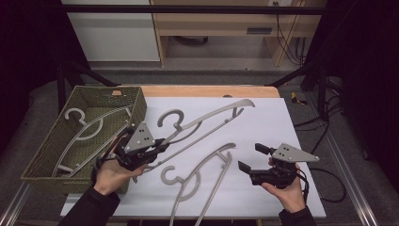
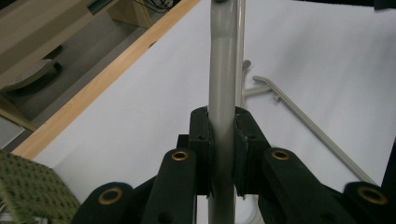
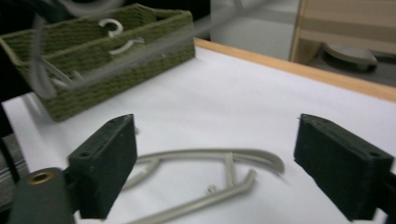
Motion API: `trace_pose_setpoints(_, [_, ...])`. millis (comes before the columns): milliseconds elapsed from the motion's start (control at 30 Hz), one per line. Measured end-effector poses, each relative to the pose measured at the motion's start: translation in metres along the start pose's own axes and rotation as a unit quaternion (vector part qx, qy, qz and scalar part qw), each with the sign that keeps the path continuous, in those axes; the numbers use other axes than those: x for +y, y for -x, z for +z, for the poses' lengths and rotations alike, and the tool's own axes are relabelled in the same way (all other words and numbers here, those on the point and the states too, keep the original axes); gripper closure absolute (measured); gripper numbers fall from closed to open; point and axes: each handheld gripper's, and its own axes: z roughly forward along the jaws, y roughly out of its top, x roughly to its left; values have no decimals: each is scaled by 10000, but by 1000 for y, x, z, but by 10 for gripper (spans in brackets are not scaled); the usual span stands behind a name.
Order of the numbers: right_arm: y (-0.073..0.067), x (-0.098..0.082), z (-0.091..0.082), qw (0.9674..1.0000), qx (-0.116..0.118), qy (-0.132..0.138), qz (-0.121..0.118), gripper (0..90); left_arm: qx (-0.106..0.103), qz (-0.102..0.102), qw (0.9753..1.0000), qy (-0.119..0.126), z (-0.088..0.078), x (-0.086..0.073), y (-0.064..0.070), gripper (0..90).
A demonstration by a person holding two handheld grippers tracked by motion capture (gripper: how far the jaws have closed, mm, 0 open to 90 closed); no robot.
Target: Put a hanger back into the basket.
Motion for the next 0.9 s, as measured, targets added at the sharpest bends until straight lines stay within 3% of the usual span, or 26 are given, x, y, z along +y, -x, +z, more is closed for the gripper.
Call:
trace_pose_setpoints(133, [3,-6,1,9998,-145,-104,133,86,115,-90,9998,93,-21,10,-13,798])
trace_pose_setpoints(233, [5,-9,0,9995,-293,-105,97,69,153,-168,9996,163,-36,14,-24,798])
trace_pose_setpoints(400, [6,-10,0,9990,-398,-144,160,52,310,-294,9990,153,-56,12,-42,798])
trace_pose_setpoints(667, [7,-11,0,9987,-429,-159,202,51,624,-467,9968,182,-84,-5,-72,798])
trace_pose_setpoints(900, [7,-10,-2,9987,-468,-124,168,48,804,-584,9950,-60,-95,-26,-100,797])
